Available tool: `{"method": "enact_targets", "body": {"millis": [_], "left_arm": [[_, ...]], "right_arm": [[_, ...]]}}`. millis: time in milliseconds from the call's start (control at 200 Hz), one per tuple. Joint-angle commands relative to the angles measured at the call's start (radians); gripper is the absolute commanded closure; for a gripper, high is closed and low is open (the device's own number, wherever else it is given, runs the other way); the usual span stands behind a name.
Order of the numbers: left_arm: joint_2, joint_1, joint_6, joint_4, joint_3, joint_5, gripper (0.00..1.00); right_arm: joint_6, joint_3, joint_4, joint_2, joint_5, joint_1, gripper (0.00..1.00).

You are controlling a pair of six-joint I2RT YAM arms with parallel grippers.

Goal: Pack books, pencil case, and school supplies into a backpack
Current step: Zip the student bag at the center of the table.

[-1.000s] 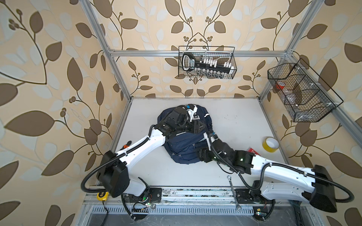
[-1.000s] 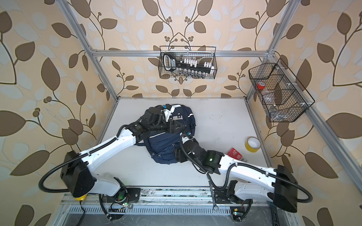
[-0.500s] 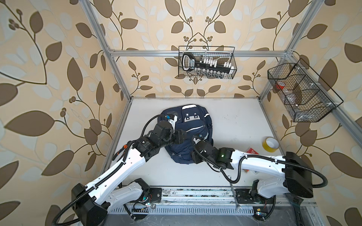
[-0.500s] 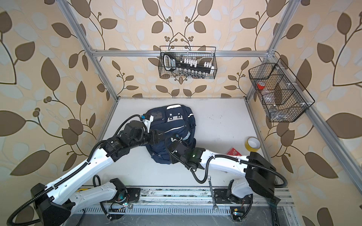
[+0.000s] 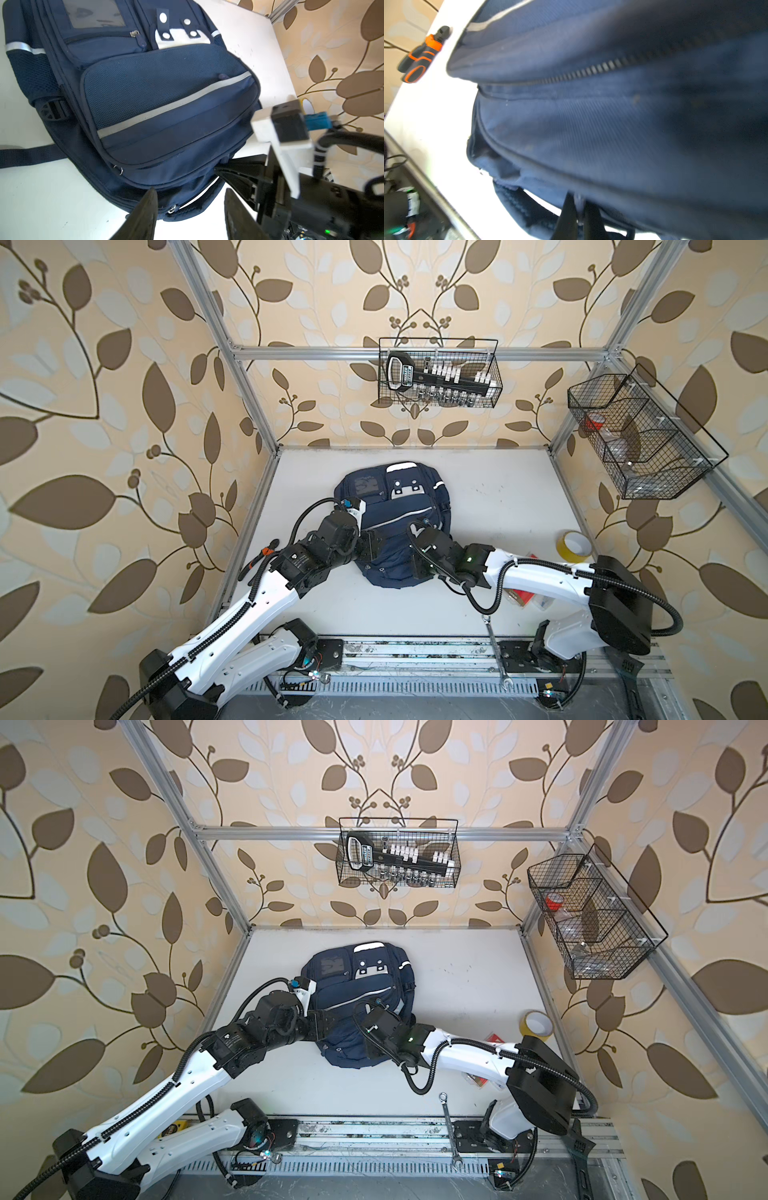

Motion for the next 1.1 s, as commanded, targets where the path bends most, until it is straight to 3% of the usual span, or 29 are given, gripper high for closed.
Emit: {"method": "enact_targets", "body": {"millis": [0, 120, 220, 420, 630, 710, 790, 830, 935, 1095], "left_arm": [[0.034, -0.016, -0.006, 0.031, -0.032, 0.017, 0.44], [0.079, -0.078, 0.053, 0.091, -0.046, -0.021, 0.23], [0.145, -0.139, 0.113, 0.149, -0.034, -0.057, 0.18], [0.303, -0.184, 0.217, 0.267, 0.033, -0.026, 0.17], [0.376, -0.197, 0.305, 0.295, 0.048, -0.002, 0.23], [0.399, -0.196, 0.328, 0.322, 0.044, -0.053, 0.4], [0.441, -0.196, 0.347, 0.366, 0.05, -0.082, 0.76], [0.462, -0.196, 0.35, 0.362, 0.066, -0.097, 0.99], [0.449, -0.196, 0.339, 0.327, 0.083, -0.117, 1.0], [0.271, -0.196, 0.307, 0.252, 0.019, -0.18, 1.0]], "right_arm": [[-0.059, 0.012, -0.048, -0.118, 0.018, -0.004, 1.0], [-0.139, 0.022, -0.121, -0.182, -0.031, -0.027, 1.0], [-0.194, 0.052, -0.196, -0.183, -0.058, -0.03, 1.0], [-0.214, 0.071, -0.226, -0.197, -0.052, -0.032, 1.0], [-0.192, 0.107, -0.226, -0.216, -0.007, -0.042, 1.0], [-0.18, 0.11, -0.222, -0.229, -0.005, -0.049, 1.0], [-0.16, 0.103, -0.22, -0.246, 0.013, -0.051, 1.0], [-0.149, 0.094, -0.224, -0.256, 0.037, -0.057, 1.0], [-0.122, 0.062, -0.249, -0.271, 0.06, -0.152, 1.0], [-0.131, 0.019, -0.246, -0.298, 0.011, -0.393, 1.0]]}}
